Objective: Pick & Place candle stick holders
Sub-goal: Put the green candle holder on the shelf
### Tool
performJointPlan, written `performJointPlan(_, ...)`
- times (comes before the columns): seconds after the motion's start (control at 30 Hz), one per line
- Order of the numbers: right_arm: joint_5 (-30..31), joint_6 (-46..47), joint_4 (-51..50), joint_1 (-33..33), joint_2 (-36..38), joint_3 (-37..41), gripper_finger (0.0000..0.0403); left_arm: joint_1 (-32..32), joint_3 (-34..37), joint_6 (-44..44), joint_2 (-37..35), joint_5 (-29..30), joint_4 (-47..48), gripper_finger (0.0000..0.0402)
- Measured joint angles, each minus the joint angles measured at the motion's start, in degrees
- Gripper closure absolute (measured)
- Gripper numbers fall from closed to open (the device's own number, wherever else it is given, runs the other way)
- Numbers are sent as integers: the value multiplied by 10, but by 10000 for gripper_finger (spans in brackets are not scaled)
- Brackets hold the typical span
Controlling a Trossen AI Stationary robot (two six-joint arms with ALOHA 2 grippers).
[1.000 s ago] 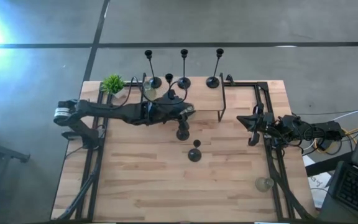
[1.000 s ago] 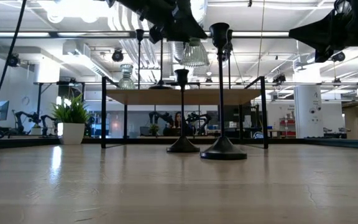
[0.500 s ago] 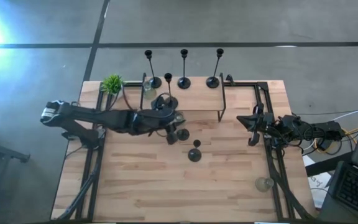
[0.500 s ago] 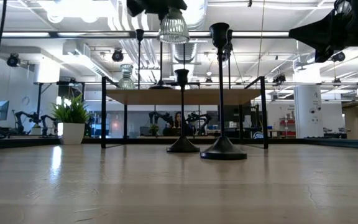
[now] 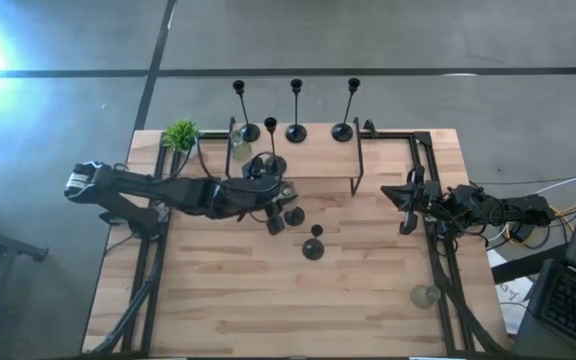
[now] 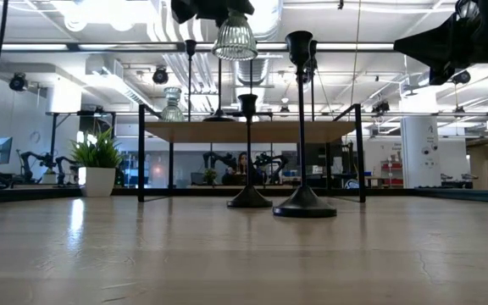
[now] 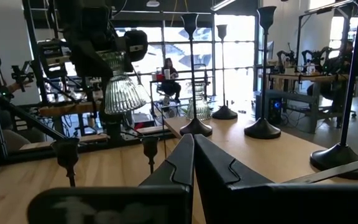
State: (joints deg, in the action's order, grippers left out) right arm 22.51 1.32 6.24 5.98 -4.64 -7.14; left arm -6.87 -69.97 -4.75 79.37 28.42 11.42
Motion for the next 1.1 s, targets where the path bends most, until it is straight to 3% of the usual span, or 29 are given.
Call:
performJointPlan(0.4, -4, 27, 123, 0, -38, -15, 394, 0, 0, -4, 0, -4, 0, 265)
performJointPlan(0.6, -78, 38, 120, 0, -176, -72, 394, 0, 15, -4, 1, -20, -6, 265)
performJointPlan(0.8, -177, -11, 116, 0, -340, -168, 394, -3, 59, -14, 1, -66, -15, 265)
performJointPlan(1.0, -200, -30, 74, 0, -446, -241, 394, -23, 124, -9, -2, -141, -24, 265)
performJointPlan(1.1, -211, -26, 68, 0, -469, -252, 394, -36, 169, 10, -5, -196, -74, 265)
